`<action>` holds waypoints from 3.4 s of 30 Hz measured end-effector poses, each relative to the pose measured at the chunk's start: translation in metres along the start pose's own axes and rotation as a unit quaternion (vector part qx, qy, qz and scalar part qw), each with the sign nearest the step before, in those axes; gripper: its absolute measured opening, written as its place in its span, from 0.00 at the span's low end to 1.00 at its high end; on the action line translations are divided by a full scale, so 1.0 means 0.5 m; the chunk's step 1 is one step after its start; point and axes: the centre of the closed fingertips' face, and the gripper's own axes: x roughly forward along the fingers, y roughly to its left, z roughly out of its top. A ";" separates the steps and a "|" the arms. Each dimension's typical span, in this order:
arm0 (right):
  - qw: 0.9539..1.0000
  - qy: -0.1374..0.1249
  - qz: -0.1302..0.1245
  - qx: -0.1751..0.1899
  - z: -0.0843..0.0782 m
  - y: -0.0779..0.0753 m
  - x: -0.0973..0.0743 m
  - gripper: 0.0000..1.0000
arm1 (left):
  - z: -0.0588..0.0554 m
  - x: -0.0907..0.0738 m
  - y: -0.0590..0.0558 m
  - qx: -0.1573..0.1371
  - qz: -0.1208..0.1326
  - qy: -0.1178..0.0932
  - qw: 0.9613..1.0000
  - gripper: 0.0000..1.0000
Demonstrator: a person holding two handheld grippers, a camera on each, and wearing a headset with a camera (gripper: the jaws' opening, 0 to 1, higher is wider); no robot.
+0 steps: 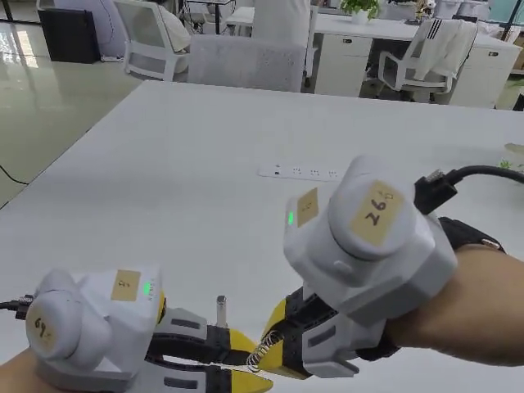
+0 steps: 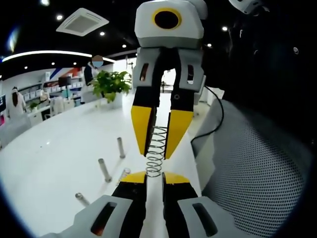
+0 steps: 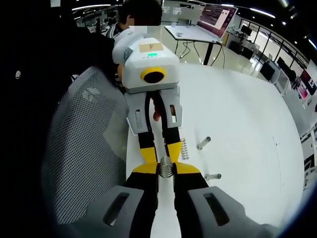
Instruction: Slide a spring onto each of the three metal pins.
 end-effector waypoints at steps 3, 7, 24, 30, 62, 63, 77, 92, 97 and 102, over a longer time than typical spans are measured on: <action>1.000 0.002 -0.005 0.004 -0.003 -0.007 -0.007 0.08 | 0.000 -0.001 0.001 -0.004 0.002 -0.002 1.000 0.07; 1.000 0.007 -0.010 0.007 -0.011 -0.013 -0.010 0.08 | 0.002 -0.007 0.009 -0.012 0.009 -0.007 1.000 0.10; 0.999 0.023 -0.022 0.017 -0.042 -0.035 -0.024 0.08 | -0.001 -0.039 0.029 -0.049 0.033 -0.014 0.998 0.31; 0.999 0.027 -0.025 0.022 -0.052 -0.042 -0.030 0.08 | -0.008 -0.058 0.028 -0.051 0.036 -0.007 0.998 0.33; 0.994 0.057 -0.072 0.064 -0.134 -0.129 -0.104 0.08 | -0.047 -0.119 0.068 -0.093 0.147 -0.031 0.984 0.51; 0.993 0.063 -0.074 0.066 -0.141 -0.135 -0.108 0.08 | -0.047 -0.118 0.068 -0.093 0.148 -0.031 0.984 0.51; 0.988 0.108 -0.071 0.079 -0.199 -0.195 -0.095 0.08 | -0.050 -0.111 0.062 -0.097 0.148 -0.029 0.984 0.54; 0.985 0.137 -0.054 0.090 -0.237 -0.204 -0.064 0.08 | -0.053 -0.104 0.058 -0.098 0.142 -0.027 0.985 0.54; 0.985 0.139 -0.056 0.089 -0.240 -0.209 -0.059 0.08 | -0.054 -0.104 0.060 -0.097 0.142 -0.027 0.985 0.54; 0.985 0.140 -0.052 0.090 -0.241 -0.210 -0.054 0.08 | -0.058 -0.103 0.060 -0.098 0.140 -0.025 0.985 0.53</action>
